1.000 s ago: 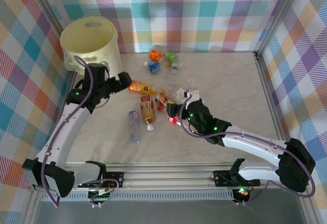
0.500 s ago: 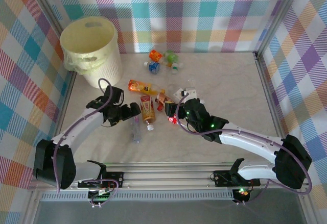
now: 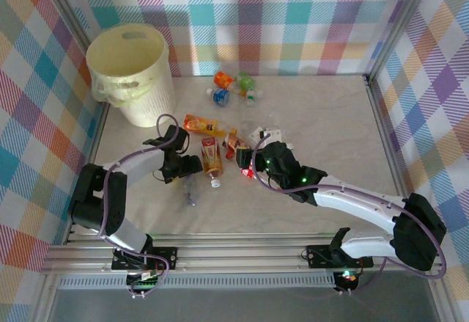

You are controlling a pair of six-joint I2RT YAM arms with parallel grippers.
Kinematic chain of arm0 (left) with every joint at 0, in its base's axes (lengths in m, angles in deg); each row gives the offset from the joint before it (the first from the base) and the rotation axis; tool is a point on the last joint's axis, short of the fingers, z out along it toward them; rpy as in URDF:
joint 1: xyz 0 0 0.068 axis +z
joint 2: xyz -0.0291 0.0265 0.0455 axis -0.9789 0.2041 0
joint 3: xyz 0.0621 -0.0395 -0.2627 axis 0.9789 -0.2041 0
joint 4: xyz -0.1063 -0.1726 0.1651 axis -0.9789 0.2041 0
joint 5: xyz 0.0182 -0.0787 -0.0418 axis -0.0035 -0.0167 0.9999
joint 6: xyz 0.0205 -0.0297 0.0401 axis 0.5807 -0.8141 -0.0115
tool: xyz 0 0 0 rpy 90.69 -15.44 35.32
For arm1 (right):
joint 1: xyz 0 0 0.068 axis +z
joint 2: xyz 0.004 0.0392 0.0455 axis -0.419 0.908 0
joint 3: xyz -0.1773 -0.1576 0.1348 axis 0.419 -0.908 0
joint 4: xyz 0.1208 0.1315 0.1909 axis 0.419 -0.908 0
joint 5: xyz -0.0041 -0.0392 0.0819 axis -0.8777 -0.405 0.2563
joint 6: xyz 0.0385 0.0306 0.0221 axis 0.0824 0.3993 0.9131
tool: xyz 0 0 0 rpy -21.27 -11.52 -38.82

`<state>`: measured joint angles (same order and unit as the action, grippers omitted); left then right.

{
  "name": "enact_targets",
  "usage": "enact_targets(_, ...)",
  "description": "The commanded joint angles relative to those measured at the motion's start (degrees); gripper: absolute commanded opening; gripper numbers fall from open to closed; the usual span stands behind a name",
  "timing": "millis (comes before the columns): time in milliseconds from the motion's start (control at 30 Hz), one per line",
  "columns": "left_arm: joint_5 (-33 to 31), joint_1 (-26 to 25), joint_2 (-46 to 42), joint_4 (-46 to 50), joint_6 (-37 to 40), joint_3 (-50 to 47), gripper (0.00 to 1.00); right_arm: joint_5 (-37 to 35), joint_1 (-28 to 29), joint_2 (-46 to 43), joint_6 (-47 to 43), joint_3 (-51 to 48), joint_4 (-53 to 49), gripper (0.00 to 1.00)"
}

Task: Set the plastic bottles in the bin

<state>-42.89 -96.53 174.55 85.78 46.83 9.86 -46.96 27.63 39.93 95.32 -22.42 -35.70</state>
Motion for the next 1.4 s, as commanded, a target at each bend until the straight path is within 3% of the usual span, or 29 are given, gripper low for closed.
enact_targets(0, -0.6, -0.7, 1.8, -2.8, 1.3, 1.4, 0.83, 0.4, -0.5, -0.1, 0.7, 1.5, -0.6, 1.0)
enact_targets(467, -2.1, -0.6, 5.5, -5.1, 3.2, 1.0, 0.75, 5.5, -0.5, 1.3, -2.7, 2.0, 2.0, 1.0)
enact_targets(867, -2.8, -0.6, 3.8, -7.4, 2.9, -0.9, 0.56, 8.5, -0.5, 3.9, -6.6, 4.5, 2.0, 1.0)
enact_targets(1367, -6.9, -0.6, -6.5, -9.6, 2.3, -5.7, 0.46, 18.6, -0.5, 8.4, -11.3, 6.2, 6.1, 1.0)
